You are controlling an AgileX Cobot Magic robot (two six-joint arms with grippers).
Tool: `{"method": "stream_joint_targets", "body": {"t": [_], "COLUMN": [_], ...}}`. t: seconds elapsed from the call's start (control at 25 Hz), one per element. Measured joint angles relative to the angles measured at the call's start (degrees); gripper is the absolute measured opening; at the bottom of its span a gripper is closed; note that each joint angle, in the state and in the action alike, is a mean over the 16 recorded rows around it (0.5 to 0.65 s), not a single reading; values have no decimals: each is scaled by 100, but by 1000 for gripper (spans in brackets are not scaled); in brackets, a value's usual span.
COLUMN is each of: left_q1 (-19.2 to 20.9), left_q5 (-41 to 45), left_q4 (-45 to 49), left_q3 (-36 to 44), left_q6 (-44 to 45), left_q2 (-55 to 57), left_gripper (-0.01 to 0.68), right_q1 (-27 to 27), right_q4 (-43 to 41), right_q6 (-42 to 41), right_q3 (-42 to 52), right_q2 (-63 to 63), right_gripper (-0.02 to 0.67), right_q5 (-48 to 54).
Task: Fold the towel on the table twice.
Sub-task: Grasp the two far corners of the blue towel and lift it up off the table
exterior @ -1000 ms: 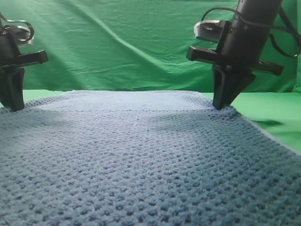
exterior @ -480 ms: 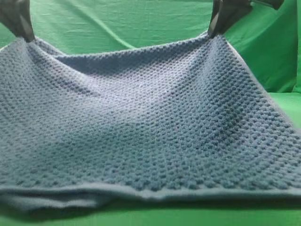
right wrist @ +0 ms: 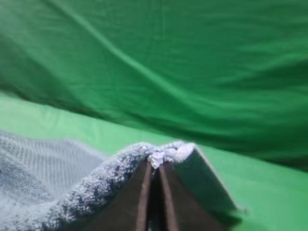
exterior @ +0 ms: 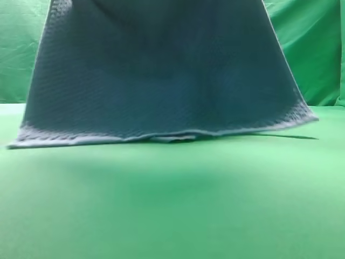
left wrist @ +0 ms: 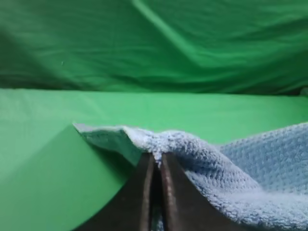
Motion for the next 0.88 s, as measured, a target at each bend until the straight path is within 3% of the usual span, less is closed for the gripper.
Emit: {"method": "stream_joint_targets", "body": {"t": [0.56, 0.88], "left_q1": [-549, -570], "left_q5": [-1332, -992], "left_q4": [-983, -189], "left_q3": [-667, -898], "left_q6": [1505, 1045], "left_q2": [408, 488], "left_gripper": [0, 0], "right_q1": [-200, -386], "right_q4": [-14, -39], "right_q6": [-201, -308], "right_q3": [-1225, -1553], "right_q2": [770, 779], "right_gripper": [0, 0], "right_q5": [-368, 293]}}
